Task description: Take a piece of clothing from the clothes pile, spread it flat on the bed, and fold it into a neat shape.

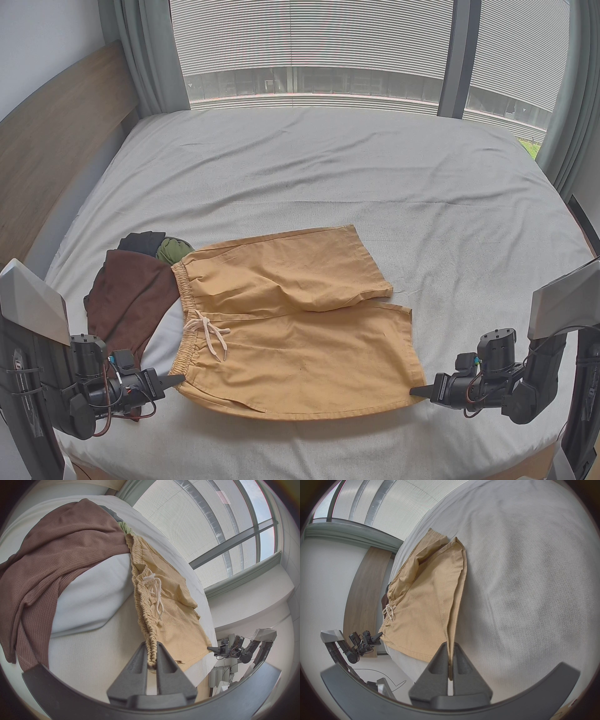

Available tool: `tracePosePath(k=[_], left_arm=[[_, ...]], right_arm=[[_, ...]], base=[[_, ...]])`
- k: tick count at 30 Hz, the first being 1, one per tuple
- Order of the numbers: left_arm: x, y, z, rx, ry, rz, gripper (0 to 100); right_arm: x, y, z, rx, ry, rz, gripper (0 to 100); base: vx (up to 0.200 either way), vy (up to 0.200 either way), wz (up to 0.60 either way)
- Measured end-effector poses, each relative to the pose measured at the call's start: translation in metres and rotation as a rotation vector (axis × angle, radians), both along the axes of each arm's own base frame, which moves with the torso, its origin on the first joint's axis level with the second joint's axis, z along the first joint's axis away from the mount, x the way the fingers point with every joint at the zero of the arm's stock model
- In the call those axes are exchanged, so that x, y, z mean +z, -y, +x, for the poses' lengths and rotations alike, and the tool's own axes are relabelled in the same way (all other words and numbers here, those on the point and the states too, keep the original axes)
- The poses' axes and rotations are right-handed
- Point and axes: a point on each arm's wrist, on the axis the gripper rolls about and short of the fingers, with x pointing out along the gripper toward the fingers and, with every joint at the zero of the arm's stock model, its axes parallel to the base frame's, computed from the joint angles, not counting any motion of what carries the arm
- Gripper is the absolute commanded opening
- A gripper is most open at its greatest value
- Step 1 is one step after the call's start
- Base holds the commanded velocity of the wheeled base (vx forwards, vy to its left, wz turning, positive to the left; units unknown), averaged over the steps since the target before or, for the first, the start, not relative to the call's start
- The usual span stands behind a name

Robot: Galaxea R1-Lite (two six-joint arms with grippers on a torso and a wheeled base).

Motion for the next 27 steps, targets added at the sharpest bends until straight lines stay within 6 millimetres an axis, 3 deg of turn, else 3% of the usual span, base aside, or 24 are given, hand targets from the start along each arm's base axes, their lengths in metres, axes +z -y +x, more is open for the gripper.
tracePosePath(k=[27], left_arm=[[-0.016,-0.001,-0.005,-0.050,-0.015,0.072,0]], right_arm=[[-0.003,0.001,-0.006,0.028,0.000,-0.030,0]], base=[[0.000,0.000,0.00]])
